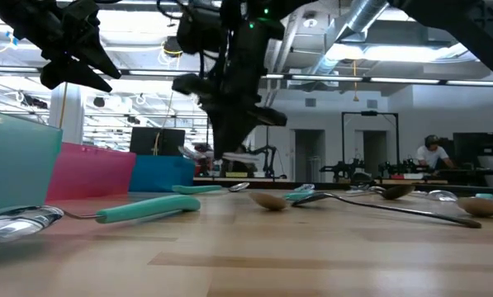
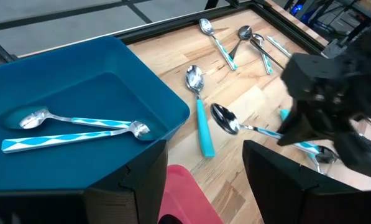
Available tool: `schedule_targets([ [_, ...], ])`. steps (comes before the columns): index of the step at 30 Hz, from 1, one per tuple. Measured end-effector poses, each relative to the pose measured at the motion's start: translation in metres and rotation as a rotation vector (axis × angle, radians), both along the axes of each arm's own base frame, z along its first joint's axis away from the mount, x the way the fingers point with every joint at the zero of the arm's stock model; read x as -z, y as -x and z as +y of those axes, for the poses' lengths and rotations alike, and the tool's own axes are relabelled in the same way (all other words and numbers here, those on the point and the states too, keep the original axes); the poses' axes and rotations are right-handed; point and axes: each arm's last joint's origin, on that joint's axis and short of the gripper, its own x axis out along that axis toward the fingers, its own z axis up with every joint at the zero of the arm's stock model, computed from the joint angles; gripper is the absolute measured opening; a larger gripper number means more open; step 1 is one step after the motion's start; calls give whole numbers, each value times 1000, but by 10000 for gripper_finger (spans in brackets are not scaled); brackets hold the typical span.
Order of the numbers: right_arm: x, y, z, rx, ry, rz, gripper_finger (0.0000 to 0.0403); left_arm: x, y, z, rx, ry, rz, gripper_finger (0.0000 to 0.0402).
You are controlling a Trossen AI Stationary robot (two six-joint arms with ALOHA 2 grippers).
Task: Sort silverware by color (type)
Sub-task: Put the blue patterned spoon into the blue bin
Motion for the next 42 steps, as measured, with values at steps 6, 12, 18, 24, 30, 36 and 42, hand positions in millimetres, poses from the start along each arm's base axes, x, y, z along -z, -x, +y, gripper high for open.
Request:
schedule_targets([
  [6,-10,-9,6,-36,40,-91,56,0,0,0,0,0,0,195],
  [12,-18,-19,3,-34,49,-216,56,0,0,0,-1,0,0,195],
  [18,-25,-28,-7,-13,57,-333,56,0,0,0,-1,1,-1,195],
  [24,-28,-32,-21,10,68,-393,56,0,0,0,-2,1,-1,195],
  [30,-32,-35,-37,33,85,-451,56,0,0,0,-5,1,2,195],
  [36,-38,-38,-53,18,126,-526,56,2,1,0,-18,-7,22,195],
  [42,-44,-42,-64,-15,181,-593,56,2,2,0,-21,-9,27,195],
])
